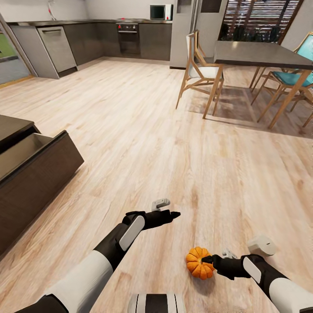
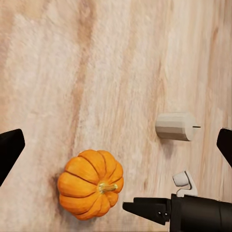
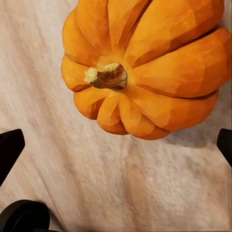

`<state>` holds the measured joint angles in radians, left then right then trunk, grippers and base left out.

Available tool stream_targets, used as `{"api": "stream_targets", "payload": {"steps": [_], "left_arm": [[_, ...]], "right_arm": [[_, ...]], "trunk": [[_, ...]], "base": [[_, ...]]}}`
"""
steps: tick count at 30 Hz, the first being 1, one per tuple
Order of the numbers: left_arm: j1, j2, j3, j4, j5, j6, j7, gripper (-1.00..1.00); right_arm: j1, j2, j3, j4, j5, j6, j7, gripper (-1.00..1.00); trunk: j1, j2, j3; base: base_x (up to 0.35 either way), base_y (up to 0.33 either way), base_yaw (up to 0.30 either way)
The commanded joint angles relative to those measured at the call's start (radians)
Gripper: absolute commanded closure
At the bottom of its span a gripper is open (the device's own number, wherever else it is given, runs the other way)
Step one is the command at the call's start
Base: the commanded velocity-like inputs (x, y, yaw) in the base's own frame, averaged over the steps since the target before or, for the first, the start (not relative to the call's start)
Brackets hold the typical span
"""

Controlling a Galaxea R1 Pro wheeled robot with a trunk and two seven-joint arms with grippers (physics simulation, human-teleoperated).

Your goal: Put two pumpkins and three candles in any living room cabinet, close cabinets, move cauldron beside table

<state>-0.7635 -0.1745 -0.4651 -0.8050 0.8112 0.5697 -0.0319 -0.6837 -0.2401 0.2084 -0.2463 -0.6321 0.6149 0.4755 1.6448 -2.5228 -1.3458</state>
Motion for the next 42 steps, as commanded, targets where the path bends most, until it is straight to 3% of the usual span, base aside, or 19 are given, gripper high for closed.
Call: {"api": "stream_targets", "payload": {"steps": [1, 12, 42], "left_arm": [[0.0, 0.0, 0.0, 0.0, 0.0, 0.003, -0.002, -1.0], [0.0, 0.0, 0.0, 0.001, 0.0, 0.003, -0.002, -1.0], [0.0, 0.0, 0.0, 0.002, 0.0, 0.002, -0.001, -1.0]], "right_arm": [[0.0, -0.001, 0.005, -0.001, -0.003, 0.002, 0.002, -1.0], [0.001, -0.001, 0.005, -0.001, -0.003, -0.103, -0.001, -1.0], [0.001, -0.001, 0.006, 0.021, -0.001, -0.115, -0.001, -1.0]], "trunk": [[0.0, -0.001, -0.004], [0.001, -0.001, -0.006], [0.001, -0.001, -0.006]], "base": [[0.0, 0.0, -0.162], [0.0, 0.0, -0.02], [0.037, 0.0, 0.0]]}}
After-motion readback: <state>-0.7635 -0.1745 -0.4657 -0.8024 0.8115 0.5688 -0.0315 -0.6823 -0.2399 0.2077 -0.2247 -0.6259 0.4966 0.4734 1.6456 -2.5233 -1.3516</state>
